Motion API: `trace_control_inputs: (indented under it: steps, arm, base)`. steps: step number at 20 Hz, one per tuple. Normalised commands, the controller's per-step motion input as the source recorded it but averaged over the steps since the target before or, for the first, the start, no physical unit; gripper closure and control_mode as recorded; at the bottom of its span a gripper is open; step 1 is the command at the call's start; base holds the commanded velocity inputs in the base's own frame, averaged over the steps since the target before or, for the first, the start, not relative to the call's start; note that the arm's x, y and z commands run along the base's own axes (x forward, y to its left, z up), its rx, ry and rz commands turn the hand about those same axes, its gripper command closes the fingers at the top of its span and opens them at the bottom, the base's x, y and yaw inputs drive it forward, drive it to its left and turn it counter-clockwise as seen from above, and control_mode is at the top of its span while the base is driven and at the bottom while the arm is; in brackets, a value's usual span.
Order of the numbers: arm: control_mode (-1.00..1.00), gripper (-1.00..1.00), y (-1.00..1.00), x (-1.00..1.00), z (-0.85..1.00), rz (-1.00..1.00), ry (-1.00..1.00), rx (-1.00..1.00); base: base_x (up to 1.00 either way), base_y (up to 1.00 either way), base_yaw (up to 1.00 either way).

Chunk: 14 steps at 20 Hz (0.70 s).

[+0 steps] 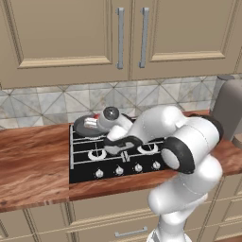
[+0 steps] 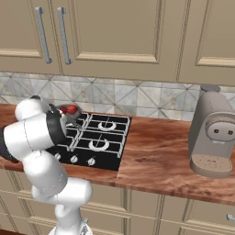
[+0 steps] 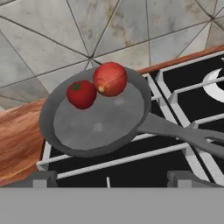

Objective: Place the pan on the rear left burner on the stove. Then place the tomato and the onion in the pan and turn on the rear left burner.

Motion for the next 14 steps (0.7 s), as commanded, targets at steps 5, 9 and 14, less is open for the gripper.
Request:
trace_control_inputs:
  steps: [5, 9, 14]
  arm:
    - [-1.0, -1.0, 0.0, -0.52, 0.15, 0.0, 0.01, 0.0]
    - [-1.0, -1.0, 0.0, -0.48, 0.09, 0.0, 0.08, 0.0]
    - [-1.0, -1.0, 0.0, -0.12, 0.11, 0.0, 0.12, 0.0]
  base:
    - [0.0, 0.0, 0.0]
    - [0.0, 0.0, 0.0]
    - [0.0, 0.0, 0.0]
